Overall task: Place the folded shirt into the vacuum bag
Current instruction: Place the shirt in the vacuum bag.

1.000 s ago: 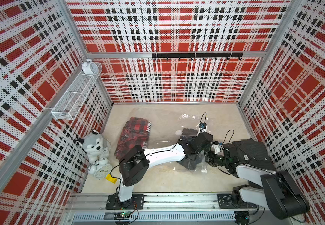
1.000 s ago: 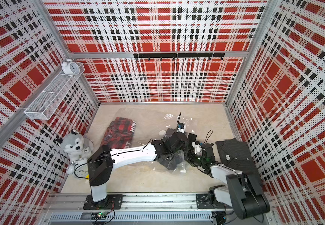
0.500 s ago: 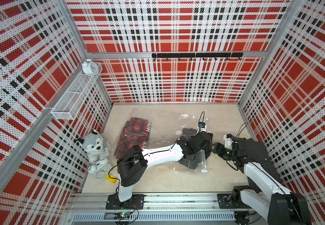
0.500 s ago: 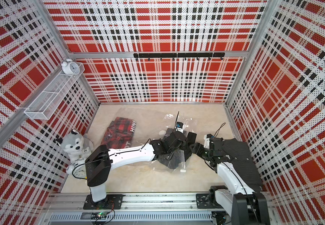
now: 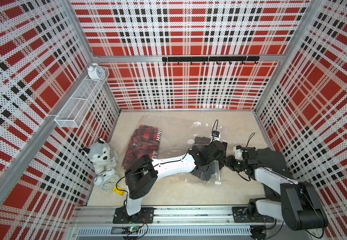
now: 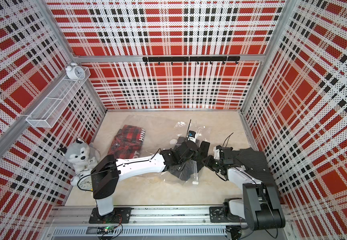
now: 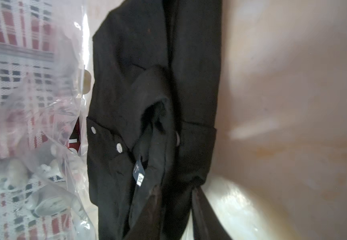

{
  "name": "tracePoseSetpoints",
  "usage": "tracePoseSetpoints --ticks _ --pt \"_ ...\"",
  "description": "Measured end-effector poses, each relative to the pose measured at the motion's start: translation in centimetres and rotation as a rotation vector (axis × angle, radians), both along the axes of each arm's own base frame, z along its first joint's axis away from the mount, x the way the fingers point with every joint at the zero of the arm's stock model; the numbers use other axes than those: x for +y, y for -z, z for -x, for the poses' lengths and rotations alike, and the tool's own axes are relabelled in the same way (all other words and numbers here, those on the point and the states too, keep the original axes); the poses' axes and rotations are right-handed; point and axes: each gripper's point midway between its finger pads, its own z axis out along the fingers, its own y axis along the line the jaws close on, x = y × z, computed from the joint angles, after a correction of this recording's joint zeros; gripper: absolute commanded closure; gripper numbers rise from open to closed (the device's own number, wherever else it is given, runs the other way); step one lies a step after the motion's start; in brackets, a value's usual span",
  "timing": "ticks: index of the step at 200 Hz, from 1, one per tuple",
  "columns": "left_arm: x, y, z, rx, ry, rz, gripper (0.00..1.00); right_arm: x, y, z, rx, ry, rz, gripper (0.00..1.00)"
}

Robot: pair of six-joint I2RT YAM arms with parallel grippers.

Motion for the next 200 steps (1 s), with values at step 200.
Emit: tracePoseSetpoints --ticks 200 --pt "-0.5 -1.8 1.7 -0.019 0.031 0.031 1.00 8.7 -0.2 -5.3 -0.060 -0.118 -0.311 0.97"
